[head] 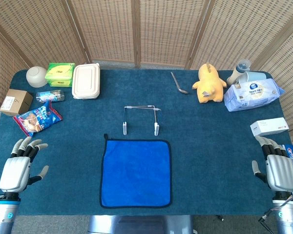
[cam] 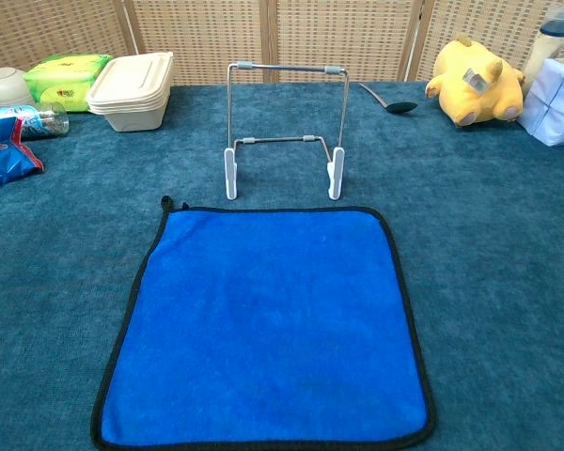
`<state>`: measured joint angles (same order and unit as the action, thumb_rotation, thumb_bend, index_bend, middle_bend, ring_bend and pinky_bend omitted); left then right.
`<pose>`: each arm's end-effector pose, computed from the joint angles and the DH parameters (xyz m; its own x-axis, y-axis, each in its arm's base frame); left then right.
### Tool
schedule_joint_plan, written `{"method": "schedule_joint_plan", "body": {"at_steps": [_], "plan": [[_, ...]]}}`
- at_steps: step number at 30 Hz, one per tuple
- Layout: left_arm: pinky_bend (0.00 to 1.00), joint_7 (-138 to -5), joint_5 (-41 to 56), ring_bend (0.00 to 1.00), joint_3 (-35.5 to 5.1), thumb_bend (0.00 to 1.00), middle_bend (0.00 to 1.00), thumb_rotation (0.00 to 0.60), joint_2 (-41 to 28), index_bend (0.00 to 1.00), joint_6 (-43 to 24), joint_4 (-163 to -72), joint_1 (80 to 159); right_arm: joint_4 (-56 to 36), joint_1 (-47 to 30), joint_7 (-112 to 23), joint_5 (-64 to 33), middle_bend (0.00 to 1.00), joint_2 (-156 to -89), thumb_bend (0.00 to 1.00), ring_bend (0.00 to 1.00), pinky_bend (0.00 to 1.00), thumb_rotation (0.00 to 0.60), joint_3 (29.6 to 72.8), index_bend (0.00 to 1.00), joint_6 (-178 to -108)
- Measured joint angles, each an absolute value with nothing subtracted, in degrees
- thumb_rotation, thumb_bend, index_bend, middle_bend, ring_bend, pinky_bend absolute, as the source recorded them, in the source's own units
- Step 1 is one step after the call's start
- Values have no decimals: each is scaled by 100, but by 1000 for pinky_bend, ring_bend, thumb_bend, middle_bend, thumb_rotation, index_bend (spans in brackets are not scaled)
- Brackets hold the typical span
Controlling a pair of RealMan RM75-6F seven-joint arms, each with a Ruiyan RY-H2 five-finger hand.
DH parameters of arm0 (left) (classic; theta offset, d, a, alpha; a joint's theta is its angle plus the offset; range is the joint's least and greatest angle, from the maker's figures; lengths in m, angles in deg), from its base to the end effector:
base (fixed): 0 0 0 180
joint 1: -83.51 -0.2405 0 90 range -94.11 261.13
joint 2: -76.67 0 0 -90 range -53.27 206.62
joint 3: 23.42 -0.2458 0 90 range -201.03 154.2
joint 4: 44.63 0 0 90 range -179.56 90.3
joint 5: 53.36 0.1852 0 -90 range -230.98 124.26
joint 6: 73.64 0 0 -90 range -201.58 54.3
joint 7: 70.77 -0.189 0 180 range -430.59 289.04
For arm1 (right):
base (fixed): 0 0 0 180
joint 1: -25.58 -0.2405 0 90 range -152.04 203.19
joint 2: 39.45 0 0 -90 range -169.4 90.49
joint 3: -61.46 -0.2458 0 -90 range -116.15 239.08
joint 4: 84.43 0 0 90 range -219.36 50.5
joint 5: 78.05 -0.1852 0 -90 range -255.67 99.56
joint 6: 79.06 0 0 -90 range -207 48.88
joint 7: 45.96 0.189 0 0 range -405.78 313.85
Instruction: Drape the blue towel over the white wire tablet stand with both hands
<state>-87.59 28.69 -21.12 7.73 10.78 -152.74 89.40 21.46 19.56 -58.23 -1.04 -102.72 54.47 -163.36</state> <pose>-0.2418 0.2202 0.1340 0.3318 0.0586 0.9415 0.9430 0.0068 -0.3327 -0.2654 -0.2363 0.1800 0.3695 0.0175 0.9291 -0.9257 0.0939 0.3664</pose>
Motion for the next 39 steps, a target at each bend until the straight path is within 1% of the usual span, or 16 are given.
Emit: {"method": "schedule_joint_plan", "body": {"at_steps": [4, 18, 24, 28, 30, 32, 37, 39], "plan": [[0, -8749, 2843, 90, -2122, 409, 203, 600, 773, 243, 1043, -15270, 8943, 2149, 1943, -5826, -133, 213, -10295, 408, 172, 220, 600, 5445, 139, -16304], [0, -8638, 2904, 91, -2131, 410, 204, 600, 803, 246, 1016, -15227, 8960, 2048, 1931, -5482, 78, 209, -10310, 408, 172, 220, 600, 5481, 136, -16273], [0, -8551, 2953, 95, -2114, 410, 209, 600, 784, 259, 1019, -15192, 8978, 1992, 1887, -5343, 223, 207, -10291, 380, 171, 220, 600, 5504, 135, -16205], [0, -8471, 3019, 98, -2098, 409, 213, 600, 799, 261, 1008, -15181, 9010, 1962, 1772, -5277, 463, 207, -10271, 340, 172, 220, 600, 5537, 139, -16070], [0, -8457, 3058, 101, -2094, 409, 218, 600, 832, 263, 991, -15198, 9032, 1938, 1666, -5233, 678, 207, -10275, 307, 172, 221, 600, 5560, 139, -15970], [0, -8416, 3114, 105, -2086, 410, 223, 600, 865, 266, 1005, -15237, 9042, 1903, 1546, -5195, 889, 207, -10296, 252, 172, 220, 600, 5579, 139, -15863], [1, -8259, 3262, 116, -2091, 409, 231, 600, 965, 279, 1100, -15337, 9023, 1698, 1042, -5044, 1374, 206, -10505, 165, 172, 220, 600, 5618, 139, -15366], [4, -8200, 3318, 120, -2102, 408, 232, 600, 991, 284, 1128, -15368, 9012, 1573, 831, -4986, 1547, 207, -10654, 146, 172, 220, 600, 5630, 139, -15179]]}}
